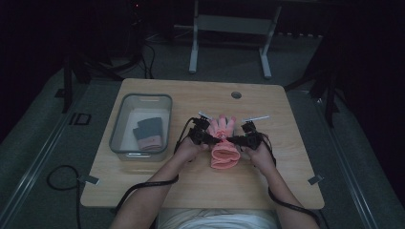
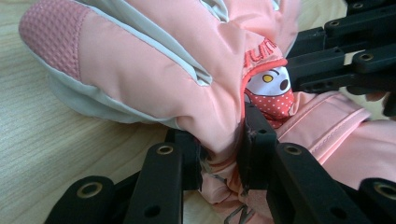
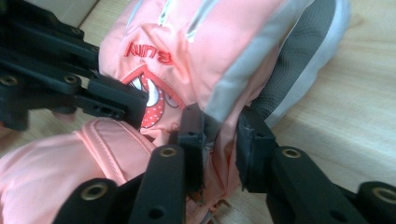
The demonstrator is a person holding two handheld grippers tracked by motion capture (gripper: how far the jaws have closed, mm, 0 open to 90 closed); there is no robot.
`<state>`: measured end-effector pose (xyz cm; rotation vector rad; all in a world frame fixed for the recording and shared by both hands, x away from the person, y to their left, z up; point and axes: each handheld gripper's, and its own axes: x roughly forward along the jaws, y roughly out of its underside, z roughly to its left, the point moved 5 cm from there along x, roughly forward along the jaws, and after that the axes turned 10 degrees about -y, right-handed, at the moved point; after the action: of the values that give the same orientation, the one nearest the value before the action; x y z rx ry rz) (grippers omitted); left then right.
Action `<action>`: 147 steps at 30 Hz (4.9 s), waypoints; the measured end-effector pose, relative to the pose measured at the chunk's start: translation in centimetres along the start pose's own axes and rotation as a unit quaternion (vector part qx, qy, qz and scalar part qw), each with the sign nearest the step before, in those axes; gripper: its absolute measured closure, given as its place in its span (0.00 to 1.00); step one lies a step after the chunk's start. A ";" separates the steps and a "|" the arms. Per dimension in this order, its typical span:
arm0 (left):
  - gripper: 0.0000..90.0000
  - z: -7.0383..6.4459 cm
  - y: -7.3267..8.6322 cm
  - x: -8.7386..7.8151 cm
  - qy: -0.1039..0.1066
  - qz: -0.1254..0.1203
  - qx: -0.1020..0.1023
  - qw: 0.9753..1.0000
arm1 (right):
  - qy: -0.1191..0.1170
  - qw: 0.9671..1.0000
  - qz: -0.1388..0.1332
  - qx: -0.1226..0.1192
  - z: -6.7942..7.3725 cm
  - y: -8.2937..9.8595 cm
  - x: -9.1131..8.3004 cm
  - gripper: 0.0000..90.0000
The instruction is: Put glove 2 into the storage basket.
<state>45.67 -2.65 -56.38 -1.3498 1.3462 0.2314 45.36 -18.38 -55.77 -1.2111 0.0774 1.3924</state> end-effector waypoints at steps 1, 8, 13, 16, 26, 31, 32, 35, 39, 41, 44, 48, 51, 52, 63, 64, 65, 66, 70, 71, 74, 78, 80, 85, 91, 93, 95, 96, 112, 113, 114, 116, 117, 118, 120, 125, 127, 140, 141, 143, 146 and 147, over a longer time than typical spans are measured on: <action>0.81 -0.2 -0.1 -0.2 0.001 -0.002 0.004 1.000 | 0.009 1.000 0.002 -0.011 0.2 -0.1 -0.2 0.84; 0.82 -0.8 -1.4 -2.3 0.004 -0.022 0.022 1.000 | 0.018 0.999 -0.022 -0.018 1.2 -1.3 -1.5 0.88; 0.82 -1.0 -2.6 -4.7 0.017 -0.035 0.035 0.999 | 0.020 0.998 -0.041 -0.031 2.7 -2.7 -2.9 0.88; 0.83 -1.2 -3.3 -6.5 0.018 -0.047 0.045 0.998 | 0.021 0.997 -0.054 -0.042 3.8 -3.6 -3.7 0.88; 0.82 0.3 -4.8 -12.3 0.014 -0.070 0.056 0.996 | 0.016 0.993 -0.088 -0.071 8.3 -7.4 -4.6 0.88; 0.82 1.6 -4.9 -14.9 0.005 -0.078 0.056 0.995 | 0.007 0.992 -0.094 -0.082 10.4 -9.2 -4.1 0.88; 0.82 1.9 -4.9 -15.4 0.002 -0.081 0.056 0.995 | 0.005 0.992 -0.095 -0.084 10.7 -9.5 -3.9 0.88; 0.82 2.7 -4.8 -17.0 -0.003 -0.087 0.053 0.995 | -0.003 0.991 -0.096 -0.093 12.1 -10.6 -3.4 0.88; 0.82 3.7 -4.7 -19.3 -0.017 -0.091 0.056 0.994 | -0.009 0.990 -0.098 -0.104 13.8 -11.9 -2.7 0.88; 0.82 4.3 -4.6 -20.2 -0.021 -0.091 0.055 0.994 | -0.012 0.989 -0.099 -0.111 14.6 -12.4 -2.4 0.88; 0.82 5.1 -4.3 -21.4 -0.029 -0.095 0.052 0.994 | -0.017 0.988 -0.099 -0.117 15.7 -13.2 -1.7 0.88; 0.82 6.2 -3.7 -22.8 -0.042 -0.096 0.047 0.993 | -0.026 0.987 -0.098 -0.124 17.1 -14.1 -0.6 0.88; 0.82 7.4 -3.3 -24.0 -0.047 -0.095 0.045 0.993 | -0.035 0.987 -0.096 -0.125 18.2 -14.7 0.5 0.88; 0.82 7.9 -3.1 -24.4 -0.047 -0.096 0.043 0.993 | -0.038 0.987 -0.097 -0.125 18.6 -14.9 0.8 0.88; 0.82 12.7 -0.4 -27.3 -0.078 -0.085 0.016 0.993 | -0.057 0.985 -0.088 -0.140 22.4 -16.6 6.3 0.88; 0.82 13.2 -0.1 -27.3 -0.082 -0.081 0.013 0.993 | -0.059 0.985 -0.085 -0.138 22.6 -16.6 6.9 0.89; 0.82 13.6 0.2 -27.2 -0.084 -0.079 0.009 0.993 | -0.060 0.985 -0.083 -0.137 22.7 -16.6 7.5 0.89; 0.82 14.0 0.4 -27.0 -0.088 -0.076 0.006 0.993 | -0.058 0.985 -0.082 -0.137 22.8 -16.5 8.1 0.89; 0.82 15.6 1.5 -25.9 -0.088 -0.065 -0.008 0.994 | -0.055 0.987 -0.074 -0.132 22.6 -16.0 10.4 0.89; 0.82 16.0 1.8 -25.4 -0.087 -0.061 -0.014 0.994 | -0.054 0.988 -0.072 -0.129 22.4 -15.8 11.0 0.89; 0.82 17.0 2.6 -23.8 -0.085 -0.048 -0.024 0.995 | -0.046 0.990 -0.059 -0.117 21.7 -15.1 12.7 0.89; 0.82 18.0 3.7 -21.8 -0.082 -0.029 -0.037 0.996 | -0.038 0.993 -0.037 -0.104 20.6 -13.8 14.5 0.89; 0.82 18.3 4.1 -20.9 -0.082 -0.018 -0.040 0.996 | -0.034 0.994 -0.027 -0.099 20.1 -13.2 15.3 0.89; 0.82 18.7 4.9 -19.7 -0.077 -0.006 -0.050 0.996 | -0.030 0.995 -0.015 -0.092 19.3 -12.1 16.3 0.89; 0.79 18.9 5.2 -18.3 -0.106 0.012 -0.050 0.993 | -0.022 0.998 0.009 -0.064 18.6 -11.4 17.0 0.88; 0.75 18.8 5.0 -17.9 -0.122 0.016 -0.054 0.991 | -0.019 0.998 0.011 -0.058 18.2 -11.4 17.2 0.88; 0.72 18.8 4.8 -17.7 -0.138 0.018 -0.055 0.989 | -0.016 0.998 0.015 -0.055 18.0 -11.4 17.3 0.87; 0.71 18.8 4.7 -17.7 -0.142 0.020 -0.057 0.988 | -0.015 0.998 0.014 -0.055 17.9 -11.5 17.2 0.86; 0.46 18.7 4.1 -18.2 -0.197 -0.017 -0.037 0.979 | -0.073 0.992 -0.059 -0.089 17.5 -12.8 12.1 0.39; 0.45 18.7 4.0 -18.3 -0.201 -0.022 -0.033 0.979 | -0.077 0.992 -0.055 -0.087 17.5 -12.7 11.8 0.36; 0.43 18.6 3.9 -18.4 -0.204 -0.026 -0.032 0.978 | -0.085 0.991 -0.047 -0.090 17.4 -12.5 11.5 0.32; 0.39 18.5 3.8 -18.7 -0.209 -0.037 -0.028 0.977 | -0.096 0.990 -0.043 -0.098 17.2 -12.3 11.0 0.27; 0.39 18.3 3.7 -18.9 -0.207 -0.042 -0.024 0.977 | -0.097 0.989 -0.047 -0.100 17.1 -12.3 10.7 0.25; 0.38 18.2 3.7 -18.9 -0.206 -0.047 -0.022 0.977 | -0.099 0.988 -0.051 -0.104 17.1 -12.2 10.4 0.23; 0.38 18.0 3.7 -18.8 -0.216 -0.047 -0.021 0.975 | -0.101 0.988 -0.057 -0.105 16.9 -12.1 9.9 0.23; 0.33 17.8 3.6 -19.1 -0.237 -0.053 -0.012 0.970 | -0.096 0.988 -0.057 -0.111 16.4 -11.8 9.1 0.23; 0.31 17.8 3.6 -19.4 -0.235 -0.058 -0.014 0.970 | -0.095 0.987 -0.060 -0.111 16.3 -11.7 8.8 0.23; 0.04 15.6 3.3 -21.9 -0.213 -0.133 0.011 0.968 | -0.096 0.986 -0.065 -0.119 15.8 -11.0 7.8 0.23; 0.03 15.3 3.3 -22.0 -0.212 -0.134 0.017 0.968 | -0.095 0.986 -0.065 -0.120 15.7 -11.0 7.8 0.23; 0.03 14.9 3.4 -22.0 -0.218 -0.132 0.028 0.967 | -0.094 0.986 -0.064 -0.120 15.6 -10.9 7.7 0.23; 0.03 14.1 3.3 -22.1 -0.221 -0.137 0.041 0.965 | -0.094 0.986 -0.065 -0.122 15.6 -10.7 7.6 0.23; 0.03 13.8 3.2 -22.2 -0.223 -0.140 0.045 0.964 | -0.093 0.986 -0.065 -0.124 15.6 -10.6 7.5 0.23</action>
<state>43.57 21.19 -45.41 -1.2985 0.7723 0.2588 46.34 0.11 -47.51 -1.2593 -0.3090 1.4214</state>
